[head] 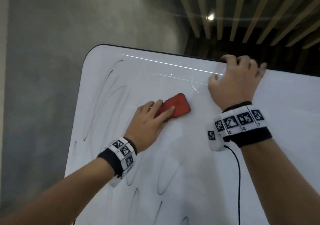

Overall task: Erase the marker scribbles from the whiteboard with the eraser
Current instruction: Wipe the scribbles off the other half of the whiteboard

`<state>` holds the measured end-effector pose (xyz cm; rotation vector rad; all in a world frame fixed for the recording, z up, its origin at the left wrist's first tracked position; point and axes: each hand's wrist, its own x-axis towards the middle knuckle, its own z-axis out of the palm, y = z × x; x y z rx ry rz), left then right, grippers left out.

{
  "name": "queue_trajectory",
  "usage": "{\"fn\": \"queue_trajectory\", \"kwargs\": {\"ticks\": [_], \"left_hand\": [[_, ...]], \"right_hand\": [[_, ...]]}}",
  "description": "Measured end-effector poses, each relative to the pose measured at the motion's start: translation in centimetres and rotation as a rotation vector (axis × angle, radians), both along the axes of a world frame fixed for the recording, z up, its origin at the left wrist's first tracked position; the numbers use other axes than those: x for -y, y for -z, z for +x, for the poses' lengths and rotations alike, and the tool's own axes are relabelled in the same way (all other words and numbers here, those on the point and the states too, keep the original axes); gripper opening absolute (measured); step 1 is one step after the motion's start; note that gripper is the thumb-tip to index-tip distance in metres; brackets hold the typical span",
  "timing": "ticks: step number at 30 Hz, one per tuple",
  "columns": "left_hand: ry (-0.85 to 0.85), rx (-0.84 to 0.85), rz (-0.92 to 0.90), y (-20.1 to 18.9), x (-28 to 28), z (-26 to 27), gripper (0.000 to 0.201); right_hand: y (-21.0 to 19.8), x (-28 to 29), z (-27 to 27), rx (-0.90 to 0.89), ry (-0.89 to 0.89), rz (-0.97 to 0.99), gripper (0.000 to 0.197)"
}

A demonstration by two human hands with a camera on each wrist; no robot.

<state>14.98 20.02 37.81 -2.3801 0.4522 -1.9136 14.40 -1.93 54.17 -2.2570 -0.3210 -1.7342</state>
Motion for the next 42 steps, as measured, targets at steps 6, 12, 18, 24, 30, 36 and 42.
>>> {"fn": "queue_trajectory", "kwargs": {"ticks": [6,12,18,24,30,36,42], "left_hand": [[-0.094,0.033,-0.406,-5.8,-6.8,1.5,0.05],[-0.194,-0.162,-1.184,-10.5,-12.8,2.3,0.049],[-0.078,0.057,-0.364,-5.7,-4.7,1.5,0.049],[-0.206,-0.023,-0.758,-6.3,-16.0,3.0,0.048],[-0.3,-0.125,-1.107,-2.9,-15.5,2.9,0.054],[0.07,-0.029,0.034,0.1,-8.2,0.7,0.045],[-0.152,-0.036,-1.122,-1.6,-16.0,3.1,0.059]], "right_hand": [[1.2,-4.9,0.4,-0.015,-0.052,-0.275,0.063],[1.7,-4.4,1.3,0.043,-0.063,-0.275,0.062],[2.3,-6.1,1.6,0.045,-0.01,-0.23,0.067],[2.7,-5.8,2.1,0.051,0.0,-0.24,0.069],[2.7,-6.1,2.0,0.047,-0.032,-0.211,0.069],[2.8,-6.4,1.8,0.036,-0.058,-0.175,0.069],[2.7,-6.2,1.8,0.018,-0.065,-0.178,0.07]]}}
